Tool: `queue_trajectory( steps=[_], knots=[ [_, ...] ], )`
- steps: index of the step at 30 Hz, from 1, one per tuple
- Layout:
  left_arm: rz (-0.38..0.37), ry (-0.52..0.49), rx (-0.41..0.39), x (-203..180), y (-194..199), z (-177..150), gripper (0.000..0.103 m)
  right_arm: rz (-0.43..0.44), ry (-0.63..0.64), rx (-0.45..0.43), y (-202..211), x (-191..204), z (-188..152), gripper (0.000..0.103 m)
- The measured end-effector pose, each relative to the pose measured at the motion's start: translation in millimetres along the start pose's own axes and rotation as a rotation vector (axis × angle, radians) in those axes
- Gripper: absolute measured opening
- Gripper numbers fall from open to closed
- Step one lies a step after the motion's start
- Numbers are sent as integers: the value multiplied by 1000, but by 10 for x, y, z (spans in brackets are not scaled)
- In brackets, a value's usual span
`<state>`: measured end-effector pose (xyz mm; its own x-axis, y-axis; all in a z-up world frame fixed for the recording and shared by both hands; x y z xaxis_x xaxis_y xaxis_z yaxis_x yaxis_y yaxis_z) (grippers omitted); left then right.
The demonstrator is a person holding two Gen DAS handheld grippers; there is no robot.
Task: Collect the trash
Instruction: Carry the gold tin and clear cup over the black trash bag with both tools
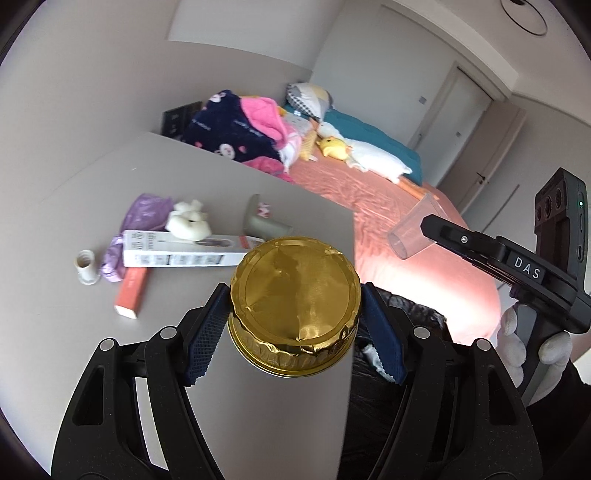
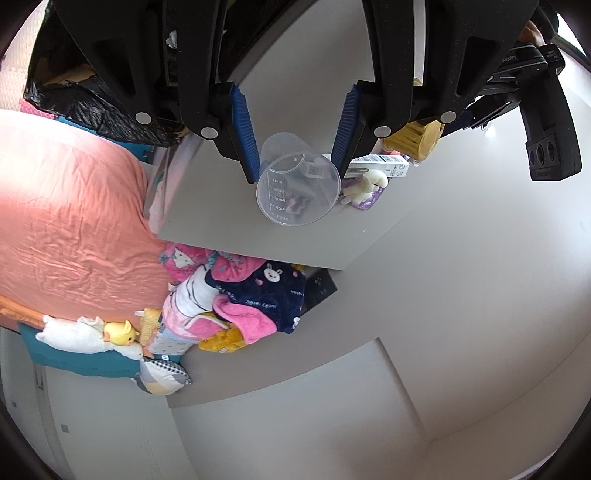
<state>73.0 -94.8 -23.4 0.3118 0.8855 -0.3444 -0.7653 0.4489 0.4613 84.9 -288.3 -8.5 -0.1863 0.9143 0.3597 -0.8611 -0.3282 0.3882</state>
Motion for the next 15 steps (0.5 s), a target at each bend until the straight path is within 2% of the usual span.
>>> queue_trajectory(
  steps=[15],
  knots=[
    [-158,-101,56,-733,-190,-50,69,-88,-48,-74,555,-482,64,42]
  ],
)
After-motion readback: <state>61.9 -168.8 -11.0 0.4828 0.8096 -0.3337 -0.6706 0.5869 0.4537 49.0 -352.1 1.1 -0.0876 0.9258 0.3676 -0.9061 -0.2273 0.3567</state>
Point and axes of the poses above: each gripper's, at about its wrist camera, not at the fingertips, and y roughly against the way its jaws point, x to its left, z to its top, the point moved 6 cm from there along -y, roughly the way its jaws point, and after that the axes turned 13 degrees about -x, right-handed, at the moved point
